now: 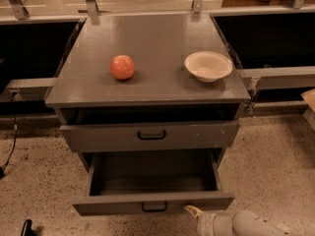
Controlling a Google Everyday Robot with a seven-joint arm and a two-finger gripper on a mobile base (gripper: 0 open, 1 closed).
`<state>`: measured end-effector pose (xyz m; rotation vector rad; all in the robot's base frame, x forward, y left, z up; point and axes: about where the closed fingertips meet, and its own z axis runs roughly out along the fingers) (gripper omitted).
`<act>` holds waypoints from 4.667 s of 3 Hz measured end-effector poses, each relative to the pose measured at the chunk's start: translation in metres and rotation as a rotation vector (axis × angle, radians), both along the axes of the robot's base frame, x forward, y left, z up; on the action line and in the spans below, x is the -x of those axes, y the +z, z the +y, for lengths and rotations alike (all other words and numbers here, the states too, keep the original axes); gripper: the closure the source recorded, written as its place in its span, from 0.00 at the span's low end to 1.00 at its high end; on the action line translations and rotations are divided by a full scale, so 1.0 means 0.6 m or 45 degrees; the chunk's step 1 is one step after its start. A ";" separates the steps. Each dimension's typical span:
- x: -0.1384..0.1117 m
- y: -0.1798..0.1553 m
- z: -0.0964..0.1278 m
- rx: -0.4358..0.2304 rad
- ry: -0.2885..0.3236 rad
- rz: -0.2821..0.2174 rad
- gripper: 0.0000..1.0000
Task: Close middle drawer
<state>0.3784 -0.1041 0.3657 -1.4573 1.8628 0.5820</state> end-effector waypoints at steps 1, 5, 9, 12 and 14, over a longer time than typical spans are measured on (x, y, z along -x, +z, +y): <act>0.000 0.000 0.000 0.000 0.000 0.000 0.00; -0.152 -0.011 -0.034 -0.067 -0.144 -0.190 0.92; -0.195 -0.030 -0.067 -0.031 -0.274 -0.223 0.11; -0.233 -0.034 -0.062 -0.069 -0.256 -0.284 0.50; -0.247 -0.029 -0.059 -0.077 -0.248 -0.323 0.24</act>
Offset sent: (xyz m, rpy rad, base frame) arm 0.0193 -0.0054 -0.0113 0.0173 -0.0505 -0.0395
